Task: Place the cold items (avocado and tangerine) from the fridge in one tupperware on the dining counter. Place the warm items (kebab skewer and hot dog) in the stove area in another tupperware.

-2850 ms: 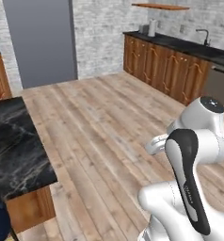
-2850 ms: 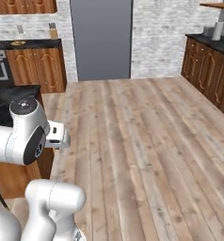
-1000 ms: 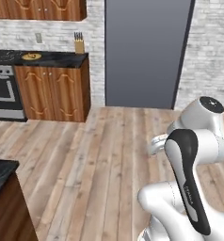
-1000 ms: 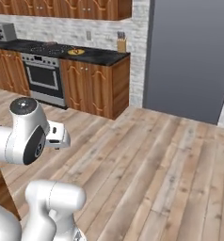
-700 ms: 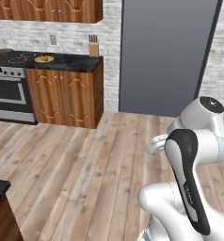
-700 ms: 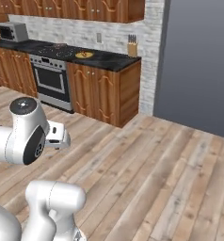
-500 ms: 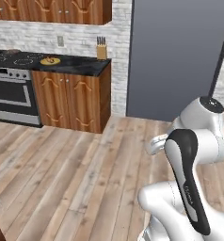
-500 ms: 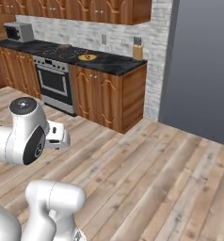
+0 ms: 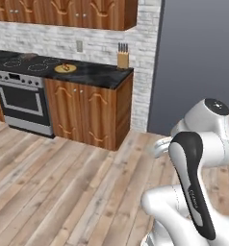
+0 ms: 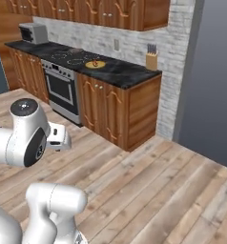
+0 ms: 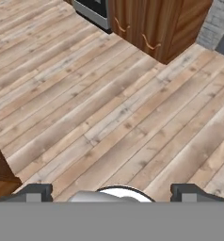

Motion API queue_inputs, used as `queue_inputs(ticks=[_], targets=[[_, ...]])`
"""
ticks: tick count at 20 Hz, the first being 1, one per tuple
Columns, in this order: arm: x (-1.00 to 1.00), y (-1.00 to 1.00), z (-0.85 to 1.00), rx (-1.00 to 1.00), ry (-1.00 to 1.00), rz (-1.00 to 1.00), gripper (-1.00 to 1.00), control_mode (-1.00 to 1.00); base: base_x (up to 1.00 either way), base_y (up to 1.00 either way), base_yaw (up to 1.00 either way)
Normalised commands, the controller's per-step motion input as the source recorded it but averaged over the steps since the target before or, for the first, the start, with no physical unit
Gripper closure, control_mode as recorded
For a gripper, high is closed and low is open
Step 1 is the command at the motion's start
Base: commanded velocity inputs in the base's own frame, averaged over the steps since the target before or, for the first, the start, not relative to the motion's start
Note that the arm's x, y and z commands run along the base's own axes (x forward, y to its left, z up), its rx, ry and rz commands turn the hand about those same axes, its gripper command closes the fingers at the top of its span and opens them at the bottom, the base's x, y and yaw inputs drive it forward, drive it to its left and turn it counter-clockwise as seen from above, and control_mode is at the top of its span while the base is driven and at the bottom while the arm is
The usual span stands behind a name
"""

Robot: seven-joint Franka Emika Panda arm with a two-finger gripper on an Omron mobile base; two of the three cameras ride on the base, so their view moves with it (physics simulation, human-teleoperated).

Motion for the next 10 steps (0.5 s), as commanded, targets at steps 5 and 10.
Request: queue_inputs(ticks=[5, 10], targets=[[0.0, 0.0, 0.0, 0.0, 0.0, 0.0, -1.0, 1.0, 1.0, -0.01, 0.19], [0.0, 0.0, 0.0, 0.0, 0.0, 0.0, -1.0, 1.0, 1.0, 0.2, 0.02]])
